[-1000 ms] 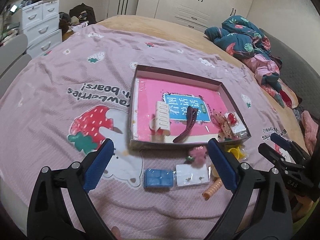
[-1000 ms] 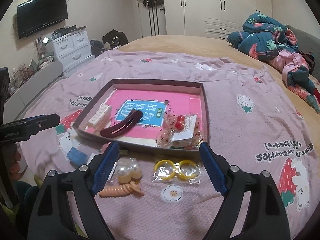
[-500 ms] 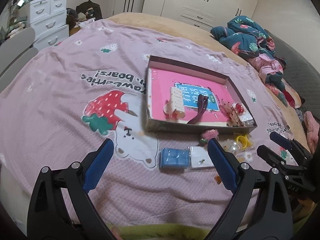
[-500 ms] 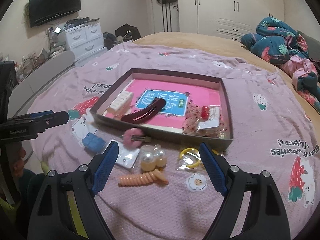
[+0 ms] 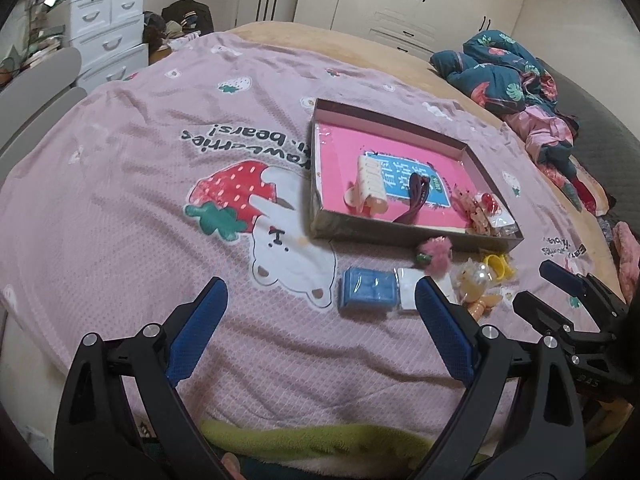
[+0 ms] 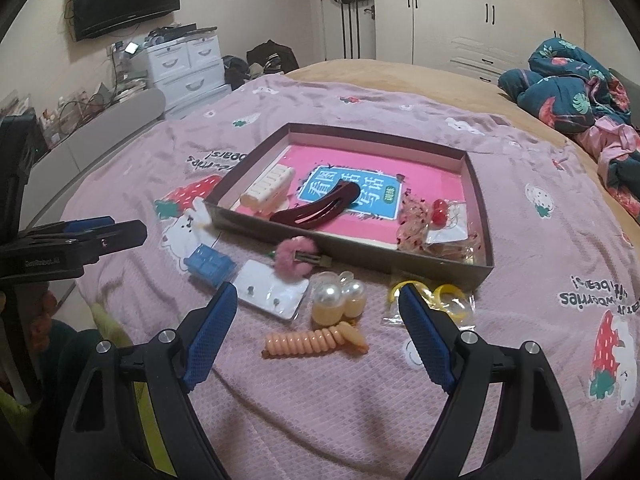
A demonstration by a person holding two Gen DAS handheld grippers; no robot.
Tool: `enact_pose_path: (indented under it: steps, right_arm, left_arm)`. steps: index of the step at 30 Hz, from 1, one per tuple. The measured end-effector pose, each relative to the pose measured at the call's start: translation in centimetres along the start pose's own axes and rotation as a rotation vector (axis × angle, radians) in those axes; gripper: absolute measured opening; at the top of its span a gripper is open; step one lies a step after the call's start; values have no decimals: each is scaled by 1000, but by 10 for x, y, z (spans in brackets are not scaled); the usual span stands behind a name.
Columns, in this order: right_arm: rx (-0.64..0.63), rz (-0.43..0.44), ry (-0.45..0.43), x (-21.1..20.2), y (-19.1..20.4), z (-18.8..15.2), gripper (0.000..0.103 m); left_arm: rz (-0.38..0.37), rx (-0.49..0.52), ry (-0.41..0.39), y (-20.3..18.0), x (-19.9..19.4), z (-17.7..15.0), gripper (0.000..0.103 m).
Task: Organize jewelry
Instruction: 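Withdraw both open tools from the tray toward the remaining accessories, then grasp the pearl hair clip with the right tool while the left tool moves to the blue box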
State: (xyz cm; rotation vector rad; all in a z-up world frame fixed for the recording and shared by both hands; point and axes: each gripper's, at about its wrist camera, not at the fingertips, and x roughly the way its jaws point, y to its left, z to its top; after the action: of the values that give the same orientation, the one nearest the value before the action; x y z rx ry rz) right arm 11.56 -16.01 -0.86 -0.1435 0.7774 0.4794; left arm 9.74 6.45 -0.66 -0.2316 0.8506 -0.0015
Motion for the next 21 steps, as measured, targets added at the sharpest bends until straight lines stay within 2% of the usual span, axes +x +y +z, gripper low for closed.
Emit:
enact_pose_path:
  steps: [21]
  right_arm:
    - [30,13,47,19,-15,-14,82]
  left_arm:
    - [11,73,108,-22,35,-19,88]
